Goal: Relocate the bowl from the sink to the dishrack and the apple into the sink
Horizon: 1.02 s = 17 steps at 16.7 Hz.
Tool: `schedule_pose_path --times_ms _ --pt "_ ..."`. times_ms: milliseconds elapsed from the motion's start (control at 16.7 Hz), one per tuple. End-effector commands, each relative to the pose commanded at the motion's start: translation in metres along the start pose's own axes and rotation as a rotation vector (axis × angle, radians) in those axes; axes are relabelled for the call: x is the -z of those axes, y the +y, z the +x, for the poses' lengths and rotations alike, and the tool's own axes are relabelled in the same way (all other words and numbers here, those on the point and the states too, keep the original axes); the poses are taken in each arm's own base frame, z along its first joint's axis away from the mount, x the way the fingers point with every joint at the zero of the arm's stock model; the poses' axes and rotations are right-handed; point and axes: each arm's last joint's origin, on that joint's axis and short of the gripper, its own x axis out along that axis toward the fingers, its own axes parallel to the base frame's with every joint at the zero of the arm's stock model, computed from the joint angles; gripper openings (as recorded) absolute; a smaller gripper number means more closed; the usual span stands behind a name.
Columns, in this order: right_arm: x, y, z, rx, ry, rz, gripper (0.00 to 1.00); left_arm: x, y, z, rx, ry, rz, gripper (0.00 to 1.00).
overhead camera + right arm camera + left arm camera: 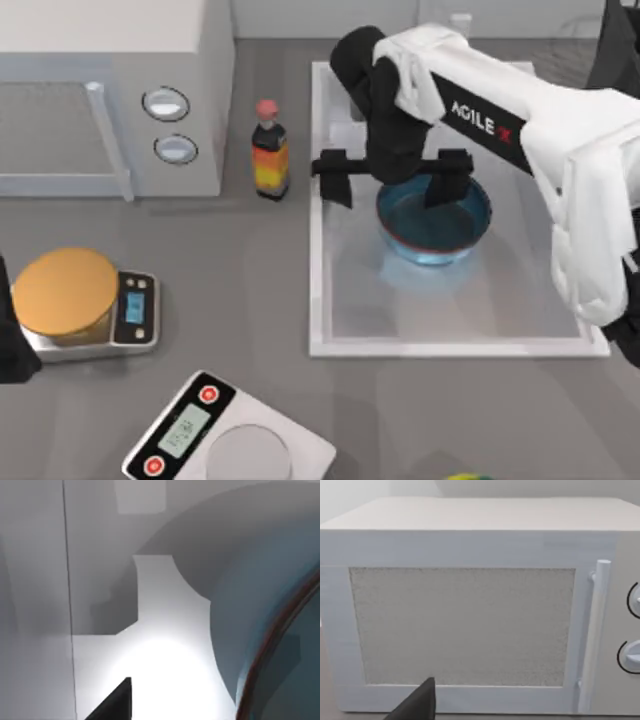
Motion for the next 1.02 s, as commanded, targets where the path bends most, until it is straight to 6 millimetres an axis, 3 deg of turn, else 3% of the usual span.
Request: schedule_pose_path --times_ms 120,420,1020 --pt "0.005 0.0077 0.0134 -0.004 -0.001 -0.005 1.0 0.0 0.0 0.0 0.0 0.0 0.0 1.0" --pt "0.0067 0.0114 0.0157 -0.007 -0.004 -0.006 1.0 0.0 0.0 0.0 0.0 0.0 0.0 1.0" --pt "0.0067 0.0114 0.0157 -0.007 -0.004 -0.006 0.25 0.0 0.0 0.0 0.0 0.0 0.0 1.0"
